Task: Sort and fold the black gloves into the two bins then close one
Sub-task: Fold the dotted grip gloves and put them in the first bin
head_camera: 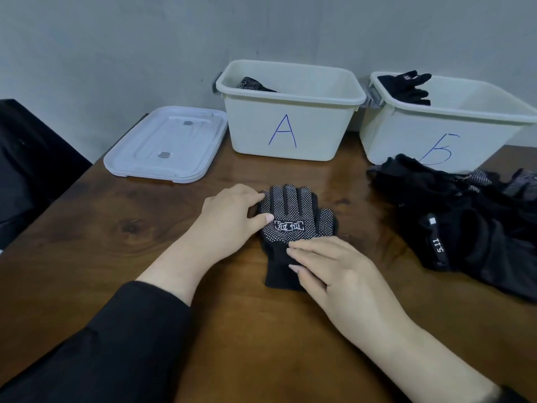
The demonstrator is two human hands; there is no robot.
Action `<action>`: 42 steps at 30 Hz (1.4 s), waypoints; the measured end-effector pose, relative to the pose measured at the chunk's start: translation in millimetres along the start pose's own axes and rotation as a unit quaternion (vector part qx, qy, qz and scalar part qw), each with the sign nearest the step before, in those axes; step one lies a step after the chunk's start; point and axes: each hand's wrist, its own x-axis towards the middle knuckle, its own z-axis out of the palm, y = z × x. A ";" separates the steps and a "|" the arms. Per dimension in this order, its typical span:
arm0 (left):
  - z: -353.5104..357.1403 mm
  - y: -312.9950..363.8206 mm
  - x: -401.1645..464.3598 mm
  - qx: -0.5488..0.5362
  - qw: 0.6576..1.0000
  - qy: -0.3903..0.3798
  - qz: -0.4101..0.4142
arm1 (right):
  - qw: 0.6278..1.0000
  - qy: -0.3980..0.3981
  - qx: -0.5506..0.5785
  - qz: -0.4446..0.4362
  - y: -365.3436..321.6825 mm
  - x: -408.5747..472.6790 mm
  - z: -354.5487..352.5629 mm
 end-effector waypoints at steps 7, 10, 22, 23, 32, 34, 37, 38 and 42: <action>3.5 -1.0 0.7 0.004 1.000 -0.023 0.018 | 0.998 -0.042 0.039 -0.012 1.2 -1.4 0.2; 2.9 0.7 -1.9 -0.021 0.999 0.008 0.032 | 0.997 -0.031 0.072 -0.005 12.1 -3.3 -12.9; -10.5 6.1 -20.3 -0.047 0.983 0.022 0.178 | 0.995 -0.089 0.014 -0.035 35.2 -10.3 -12.9; -13.7 7.9 -24.3 -0.083 0.976 -0.009 0.202 | 0.996 -0.082 0.028 -0.016 33.8 -7.5 -13.3; -10.2 13.2 -26.0 -0.107 0.978 -0.102 0.146 | 0.976 -0.097 0.155 0.115 39.3 5.9 -18.9; -12.8 13.7 -26.4 -0.132 0.981 -0.090 0.111 | 0.975 -0.077 0.171 0.120 43.0 9.1 -15.7; -14.9 16.9 -26.7 -0.143 0.984 -0.083 0.068 | 0.963 -0.023 0.215 0.163 47.2 15.0 -12.9; -14.6 17.3 -26.1 -0.147 0.984 -0.082 0.056 | 0.959 -0.019 0.223 0.174 47.9 16.6 -12.1; -11.0 16.9 -23.3 -0.158 0.985 -0.061 0.034 | 0.954 -0.019 0.236 0.184 48.4 24.3 -8.3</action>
